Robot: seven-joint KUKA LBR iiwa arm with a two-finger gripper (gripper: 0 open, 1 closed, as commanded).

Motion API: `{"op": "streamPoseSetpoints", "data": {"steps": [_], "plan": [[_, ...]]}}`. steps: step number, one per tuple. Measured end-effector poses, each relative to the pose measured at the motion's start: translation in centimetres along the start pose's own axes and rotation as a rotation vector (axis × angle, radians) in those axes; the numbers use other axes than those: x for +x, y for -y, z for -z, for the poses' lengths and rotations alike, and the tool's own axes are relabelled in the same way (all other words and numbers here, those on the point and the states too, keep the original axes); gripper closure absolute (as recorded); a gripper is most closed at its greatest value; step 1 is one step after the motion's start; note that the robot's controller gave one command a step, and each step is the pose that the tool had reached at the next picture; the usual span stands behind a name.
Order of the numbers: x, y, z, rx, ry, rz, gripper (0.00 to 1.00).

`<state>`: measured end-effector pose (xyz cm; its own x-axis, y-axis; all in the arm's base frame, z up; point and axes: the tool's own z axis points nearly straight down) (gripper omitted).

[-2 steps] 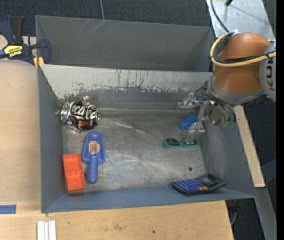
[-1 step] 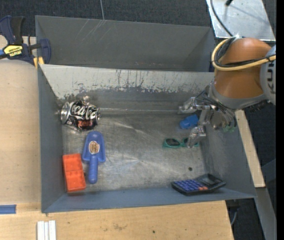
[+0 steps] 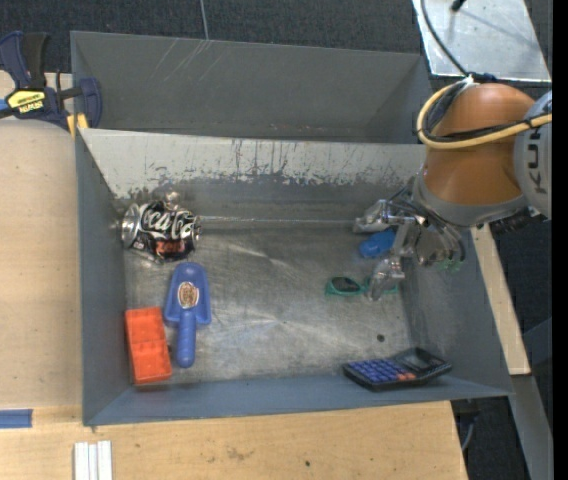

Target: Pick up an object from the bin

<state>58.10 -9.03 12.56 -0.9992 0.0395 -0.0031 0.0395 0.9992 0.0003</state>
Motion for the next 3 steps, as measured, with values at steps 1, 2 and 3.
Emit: {"op": "streamPoseSetpoints", "data": {"steps": [1,2,3], "plan": [[0.21,-0.50,-5.53,0.000,0.004,-0.016,0.00],[0.56,-0.49,-4.70,0.000,0.026,-0.091,1.00],[0.57,-0.48,-4.69,0.001,0.026,-0.091,1.00]]}}
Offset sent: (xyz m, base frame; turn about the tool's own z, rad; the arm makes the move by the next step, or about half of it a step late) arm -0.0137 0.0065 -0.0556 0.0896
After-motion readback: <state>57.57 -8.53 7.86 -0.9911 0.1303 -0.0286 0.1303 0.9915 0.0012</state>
